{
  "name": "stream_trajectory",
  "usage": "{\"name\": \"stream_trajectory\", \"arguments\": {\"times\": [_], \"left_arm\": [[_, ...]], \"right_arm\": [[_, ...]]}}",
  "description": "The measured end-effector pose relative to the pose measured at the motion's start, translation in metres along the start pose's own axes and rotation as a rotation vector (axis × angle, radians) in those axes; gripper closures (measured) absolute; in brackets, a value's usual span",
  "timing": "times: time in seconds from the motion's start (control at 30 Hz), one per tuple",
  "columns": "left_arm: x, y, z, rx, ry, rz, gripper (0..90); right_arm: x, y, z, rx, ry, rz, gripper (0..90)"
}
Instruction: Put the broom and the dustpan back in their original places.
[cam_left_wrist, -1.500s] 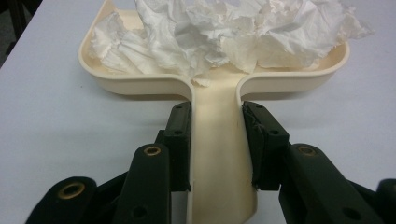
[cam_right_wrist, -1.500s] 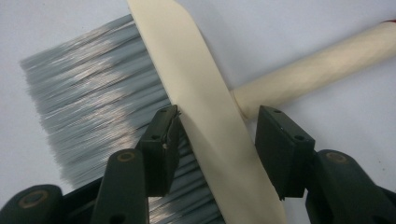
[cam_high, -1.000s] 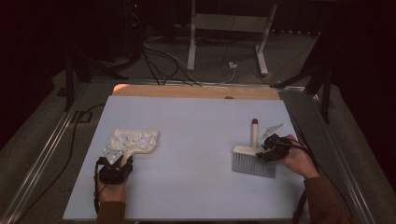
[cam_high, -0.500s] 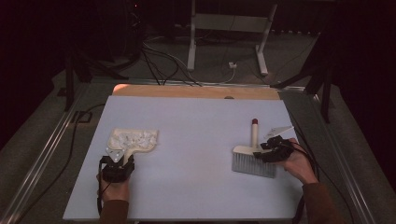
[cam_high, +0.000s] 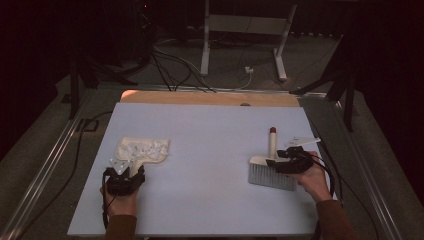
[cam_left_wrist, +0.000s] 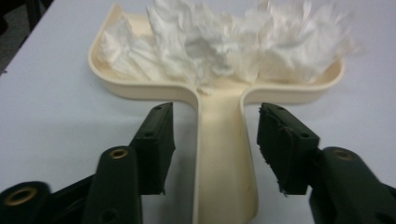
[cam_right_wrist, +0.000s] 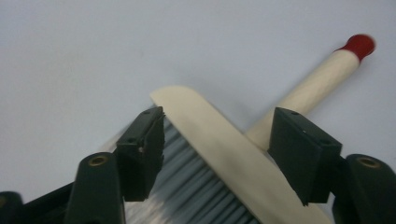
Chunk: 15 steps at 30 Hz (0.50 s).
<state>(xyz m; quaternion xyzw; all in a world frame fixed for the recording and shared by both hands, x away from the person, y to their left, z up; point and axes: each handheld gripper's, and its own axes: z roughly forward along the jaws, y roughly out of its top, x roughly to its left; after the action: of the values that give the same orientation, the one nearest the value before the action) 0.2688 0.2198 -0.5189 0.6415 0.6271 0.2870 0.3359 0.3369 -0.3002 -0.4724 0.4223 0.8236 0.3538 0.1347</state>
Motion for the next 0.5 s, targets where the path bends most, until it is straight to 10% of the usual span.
{"name": "stream_trajectory", "arguments": {"times": [0.17,0.5], "left_arm": [[0.006,0.003,-0.007,-0.053,-0.063,-0.017,37.8],[0.003,0.018,-0.029,-0.188,-0.15,0.081,19.6]], "right_arm": [[0.004,-0.002,-0.004,-0.059,-0.034,0.042,31.3],[0.015,-0.015,-0.014,-0.202,-0.111,0.126,26.6]]}}
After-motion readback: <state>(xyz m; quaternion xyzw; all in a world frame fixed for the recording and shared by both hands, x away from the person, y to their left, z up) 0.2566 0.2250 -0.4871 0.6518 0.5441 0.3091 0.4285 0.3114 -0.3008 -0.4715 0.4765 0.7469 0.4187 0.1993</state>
